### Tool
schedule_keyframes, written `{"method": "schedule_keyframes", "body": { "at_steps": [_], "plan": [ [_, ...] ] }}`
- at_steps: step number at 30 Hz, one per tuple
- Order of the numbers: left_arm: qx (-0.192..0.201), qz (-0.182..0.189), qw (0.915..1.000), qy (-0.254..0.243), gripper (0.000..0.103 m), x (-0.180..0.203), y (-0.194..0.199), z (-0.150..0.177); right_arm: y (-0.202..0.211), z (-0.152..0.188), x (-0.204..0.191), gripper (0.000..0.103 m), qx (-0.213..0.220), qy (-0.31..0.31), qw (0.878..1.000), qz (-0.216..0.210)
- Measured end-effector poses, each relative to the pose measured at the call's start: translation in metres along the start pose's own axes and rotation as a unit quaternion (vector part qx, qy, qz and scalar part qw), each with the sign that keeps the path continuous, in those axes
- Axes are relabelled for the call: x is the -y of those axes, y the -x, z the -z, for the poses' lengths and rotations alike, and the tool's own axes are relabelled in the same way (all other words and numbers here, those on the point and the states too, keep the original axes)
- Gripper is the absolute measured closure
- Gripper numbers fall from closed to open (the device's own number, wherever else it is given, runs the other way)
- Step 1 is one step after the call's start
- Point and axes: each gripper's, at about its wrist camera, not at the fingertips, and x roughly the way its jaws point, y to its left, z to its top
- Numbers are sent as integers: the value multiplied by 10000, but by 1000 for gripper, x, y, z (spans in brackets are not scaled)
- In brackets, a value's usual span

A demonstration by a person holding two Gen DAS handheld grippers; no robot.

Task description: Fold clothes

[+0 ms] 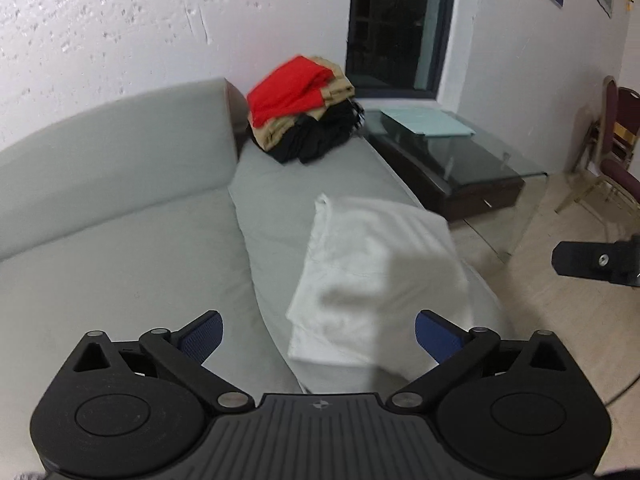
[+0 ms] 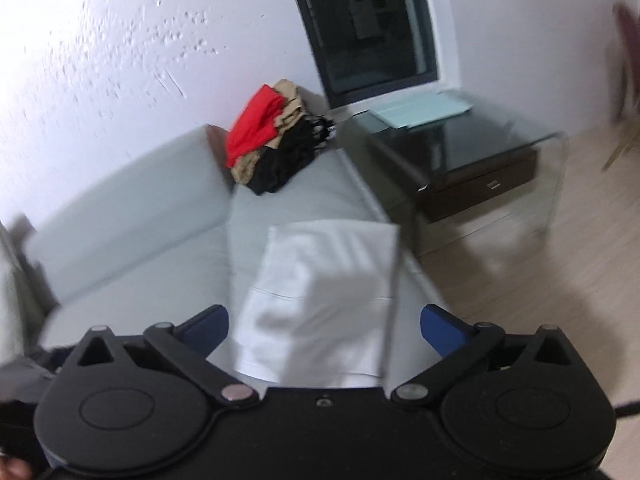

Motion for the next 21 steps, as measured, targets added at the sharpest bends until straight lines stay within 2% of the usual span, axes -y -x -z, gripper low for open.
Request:
{"method": "schedule_keyframes", "body": {
  "at_steps": [3, 7, 11, 21],
  "plan": [
    [-10, -62, 9999, -129, 0, 9, 11, 3, 5, 0, -12, 0, -150, 139, 9991, 374],
    [106, -17, 9992, -383, 0, 21, 22, 9, 4, 1, -16, 0, -421, -81, 9965, 718],
    [18, 188, 9994, -287, 0, 24, 26, 14, 9, 7, -14, 0, -469, -151, 9964, 696],
    [-17, 128, 9997, -191, 0, 30, 23, 21, 13, 18, -22, 0, -434, 246, 9960, 747]
  ]
}}
